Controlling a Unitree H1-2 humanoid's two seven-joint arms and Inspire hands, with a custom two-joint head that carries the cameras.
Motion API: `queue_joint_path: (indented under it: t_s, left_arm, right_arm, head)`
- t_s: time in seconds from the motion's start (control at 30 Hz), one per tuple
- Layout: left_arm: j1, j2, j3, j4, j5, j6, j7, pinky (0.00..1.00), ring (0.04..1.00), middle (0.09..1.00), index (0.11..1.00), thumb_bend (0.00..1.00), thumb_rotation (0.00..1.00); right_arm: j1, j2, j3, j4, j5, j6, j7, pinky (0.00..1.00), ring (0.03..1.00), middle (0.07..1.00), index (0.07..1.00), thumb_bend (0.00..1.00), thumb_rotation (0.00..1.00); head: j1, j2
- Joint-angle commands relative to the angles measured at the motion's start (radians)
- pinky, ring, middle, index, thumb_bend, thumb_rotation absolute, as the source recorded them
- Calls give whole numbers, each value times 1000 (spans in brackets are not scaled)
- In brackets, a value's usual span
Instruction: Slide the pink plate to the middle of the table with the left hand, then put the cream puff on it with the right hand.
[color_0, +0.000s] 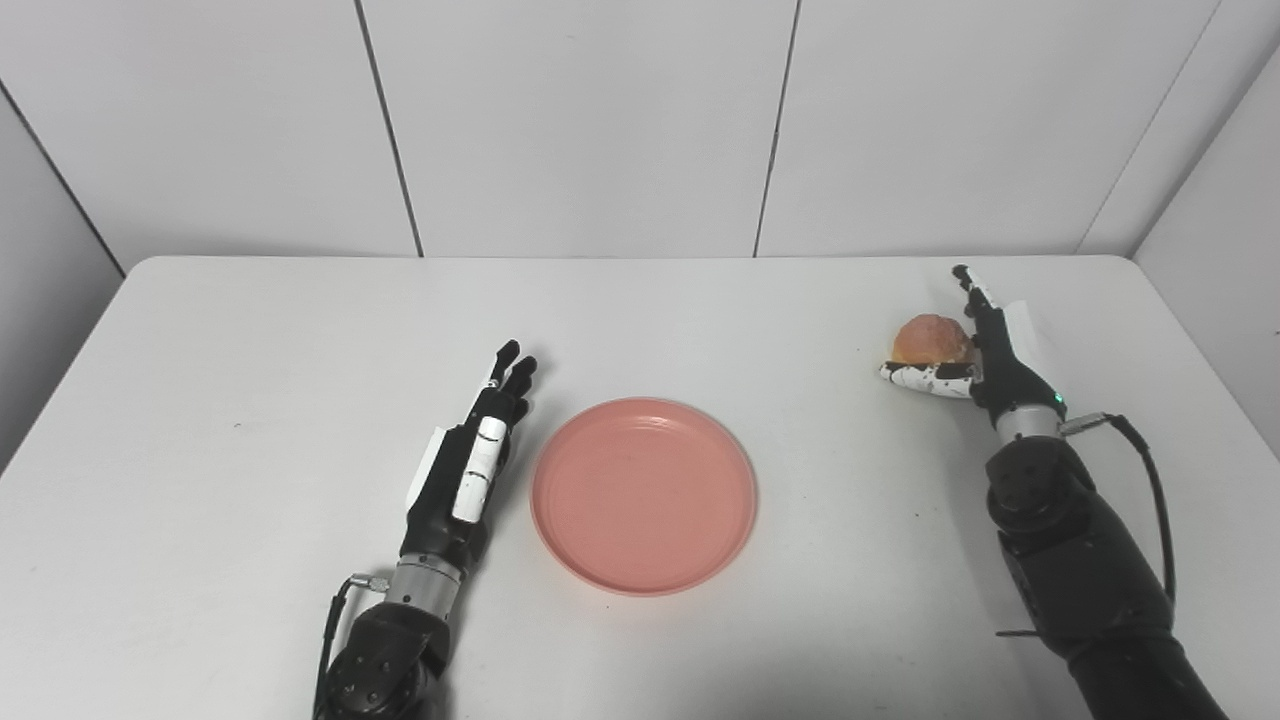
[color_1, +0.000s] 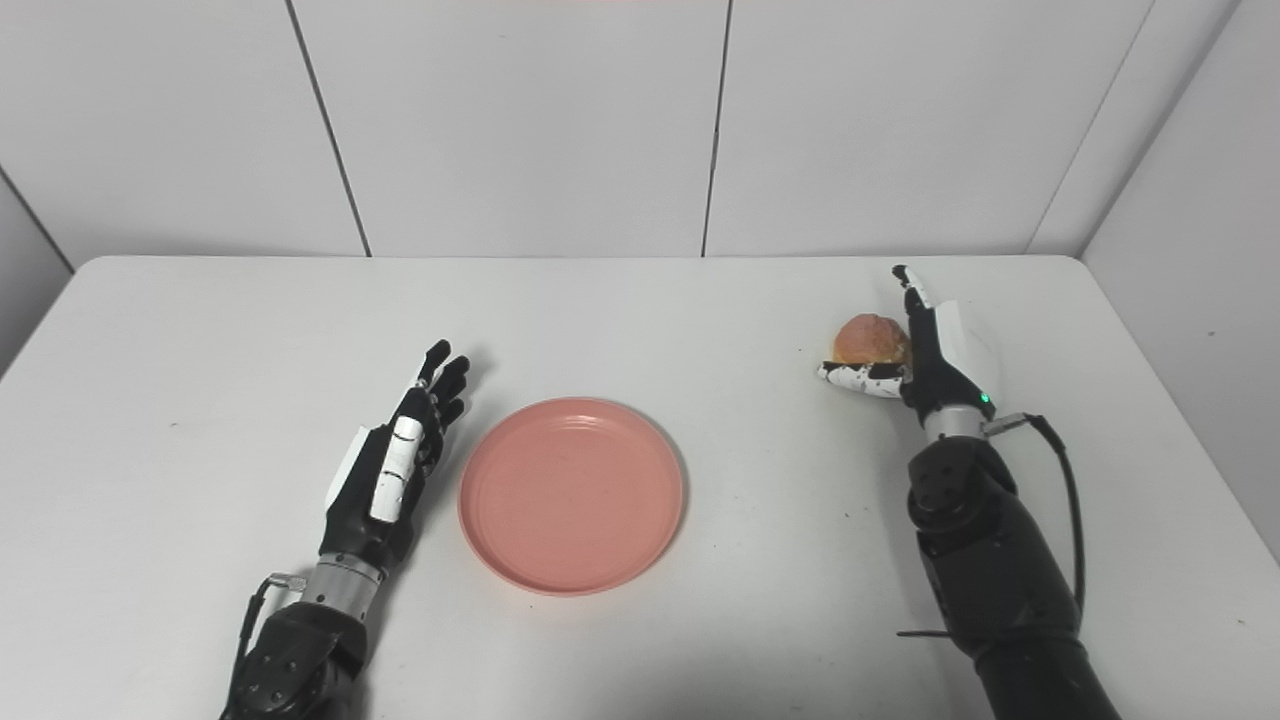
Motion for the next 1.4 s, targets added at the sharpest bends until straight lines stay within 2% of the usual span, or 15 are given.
queue_joint_path:
  t_s: [0.0, 0.17, 0.23, 0.3, 0.33, 0.5, 0.7, 0.8, 0.83, 0.87, 0.93, 0.97, 1.2, 1.37]
  left_arm:
    - [50, 11, 5, 34, -12, -1, -9, 1000, 996, 969, 977, 614, 1000]
    - [52, 8, 7, 25, -12, 10, -7, 1000, 986, 966, 972, 633, 1000]
    - [52, 10, 7, 24, -13, 14, -11, 1000, 986, 965, 974, 632, 1000]
    - [52, 11, 7, 21, -14, 17, -14, 1000, 993, 969, 977, 636, 1000]
    - [52, 11, 8, 20, -15, 18, -15, 1000, 991, 968, 974, 635, 1000]
    - [53, 8, 9, 17, -19, 23, -15, 1000, 994, 972, 976, 640, 1000]
    - [55, 5, 8, 6, -18, 31, -11, 1000, 985, 965, 968, 645, 1000]
    - [54, 7, 7, 12, -20, 24, -16, 1000, 986, 968, 970, 644, 1000]
    - [54, 7, 7, 13, -20, 22, -16, 1000, 986, 968, 971, 643, 1000]
    - [54, 6, 7, 11, -20, 25, -15, 1000, 983, 965, 970, 642, 1000]
    - [54, 6, 7, 11, -18, 27, -13, 1000, 982, 963, 968, 641, 1000]
    - [54, 6, 6, 12, -16, 26, -13, 1000, 982, 965, 968, 645, 1000]
    - [50, 6, 5, 18, -19, 28, -15, 1000, 984, 964, 966, 657, 1000]
    - [50, 5, 3, 11, -16, 36, -13, 1000, 990, 967, 968, 660, 1000]
  right_arm:
    - [-41, -32, 3, -19, -4, -2, 3, 767, 856, 902, 896, 587, 136]
    - [-46, -36, 9, -21, 14, 30, 56, 753, 835, 870, 875, 578, 78]
    - [-45, -32, -2, -20, 31, 22, 64, 748, 830, 861, 867, 579, 40]
    - [-43, -30, -9, -21, 46, 12, 64, 658, 769, 819, 836, 564, 8]
    - [-42, -31, -8, -21, 45, 11, 62, 566, 698, 769, 813, 543, 2]
    - [-38, -42, 15, -25, 11, 21, 44, 528, 669, 734, 749, 441, 0]
    - [-34, -41, 14, -36, 8, 28, 34, 473, 632, 687, 677, 370, 0]
    - [-30, -40, 16, -45, -2, 31, 22, 453, 629, 683, 653, 378, 0]
    - [-30, -40, 17, -48, -7, 36, 18, 377, 529, 605, 633, 446, 0]
    - [-29, -40, 17, -52, -10, 40, 16, 342, 469, 557, 614, 488, 0]
    - [-29, -39, 14, -52, -12, 40, 11, 358, 440, 534, 597, 509, 0]
    - [-30, -38, 13, -50, -12, 38, 8, 400, 434, 528, 582, 515, 0]
    - [-30, -29, 5, -53, -16, 47, -10, 470, 434, 520, 516, 520, 0]
    - [-35, -19, -9, -45, -8, 28, -42, 399, 435, 516, 493, 520, 0]
  head:
    - [1, -1]
    - [2, 3]
    - [2, 3]
    - [2, 3]
    - [2, 3]
    - [3, 4]
    - [3, 4]
    - [5, 6]
    - [5, 6]
    - [5, 7]
    - [6, 7]
    - [6, 7]
    - [6, 6]
    - [6, 3]
